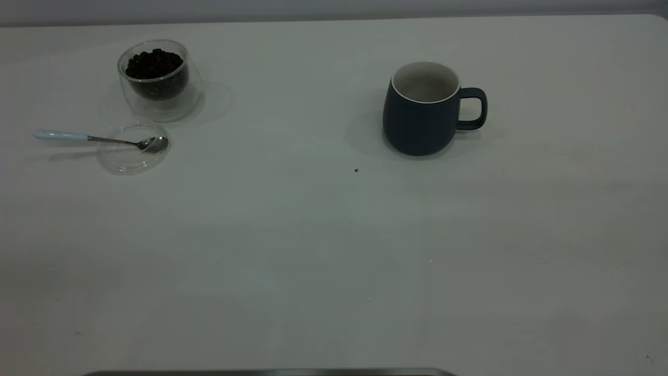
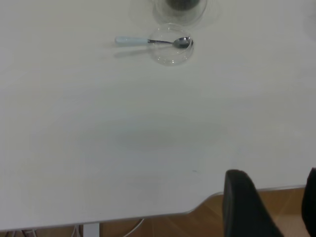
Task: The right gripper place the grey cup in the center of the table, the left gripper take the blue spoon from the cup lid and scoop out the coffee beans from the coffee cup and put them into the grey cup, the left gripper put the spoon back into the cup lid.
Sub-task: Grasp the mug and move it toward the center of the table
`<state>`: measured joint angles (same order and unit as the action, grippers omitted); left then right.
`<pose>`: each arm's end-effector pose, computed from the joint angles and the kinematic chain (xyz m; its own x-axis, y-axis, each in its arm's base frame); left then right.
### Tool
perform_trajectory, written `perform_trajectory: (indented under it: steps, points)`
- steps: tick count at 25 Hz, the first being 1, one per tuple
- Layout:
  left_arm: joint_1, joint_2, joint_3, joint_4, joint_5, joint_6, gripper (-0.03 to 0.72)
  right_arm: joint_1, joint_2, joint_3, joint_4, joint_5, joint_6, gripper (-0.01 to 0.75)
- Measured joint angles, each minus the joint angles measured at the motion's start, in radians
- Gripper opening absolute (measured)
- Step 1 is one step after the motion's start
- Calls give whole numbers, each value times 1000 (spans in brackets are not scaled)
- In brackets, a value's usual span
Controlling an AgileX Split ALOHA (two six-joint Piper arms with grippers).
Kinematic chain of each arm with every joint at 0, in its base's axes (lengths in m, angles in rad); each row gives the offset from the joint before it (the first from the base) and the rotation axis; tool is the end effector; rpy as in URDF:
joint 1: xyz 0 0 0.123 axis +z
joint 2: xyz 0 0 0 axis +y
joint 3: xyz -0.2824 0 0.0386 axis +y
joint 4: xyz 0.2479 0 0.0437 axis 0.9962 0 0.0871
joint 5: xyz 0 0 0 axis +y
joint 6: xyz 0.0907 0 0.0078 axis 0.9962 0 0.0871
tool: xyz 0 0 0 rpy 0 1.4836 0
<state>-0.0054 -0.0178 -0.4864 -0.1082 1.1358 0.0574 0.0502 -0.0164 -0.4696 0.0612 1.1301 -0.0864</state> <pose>-0.0096 -0.0089 0.2677 -0.5149 0.0144 -0.8571 0.0953 0.9946 -0.0405 -0.0073 0.0047 0.2633 -0.5205 -0.0864 -0.8495 -0.1286 0.9915 -0.0220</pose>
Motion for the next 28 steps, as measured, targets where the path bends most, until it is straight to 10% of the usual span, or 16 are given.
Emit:
perform_trajectory:
  steps: [9, 18, 28]
  points:
    - [0, 0, 0, 0, 0, 0, 361, 0, 80, -2, 181, -86, -61, 364]
    - [0, 0, 0, 0, 0, 0, 361, 0, 636, -3, 285, -511, -278, 364]
    - [0, 0, 0, 0, 0, 0, 361, 0, 1325, -135, 721, -676, -858, 364]
